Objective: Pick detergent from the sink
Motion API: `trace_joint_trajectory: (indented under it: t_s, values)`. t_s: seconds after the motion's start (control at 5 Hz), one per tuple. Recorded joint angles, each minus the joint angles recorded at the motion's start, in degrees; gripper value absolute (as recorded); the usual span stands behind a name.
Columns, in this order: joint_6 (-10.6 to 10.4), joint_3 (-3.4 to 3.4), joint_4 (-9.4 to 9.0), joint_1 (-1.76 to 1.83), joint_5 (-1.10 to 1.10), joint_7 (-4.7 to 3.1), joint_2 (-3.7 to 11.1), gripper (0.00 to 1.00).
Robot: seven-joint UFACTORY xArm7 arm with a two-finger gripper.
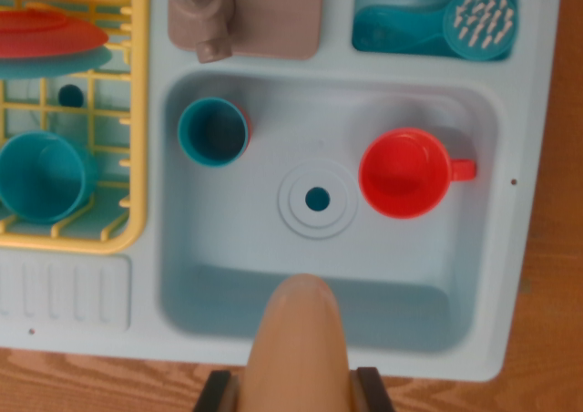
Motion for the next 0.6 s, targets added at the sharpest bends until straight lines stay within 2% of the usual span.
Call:
trace_joint_trajectory:
  t_s: [0.2, 0.4, 0.6]
  values:
    - [0.0, 0.0, 0.0, 0.0, 0.0, 0.0, 0.0, 1.0]
    - [1.4, 0.0, 1.07, 0.01, -0.04, 0.02, -0.36, 1.0]
    - [1.4, 0.0, 1.07, 0.01, -0.04, 0.02, -0.36, 1.0]
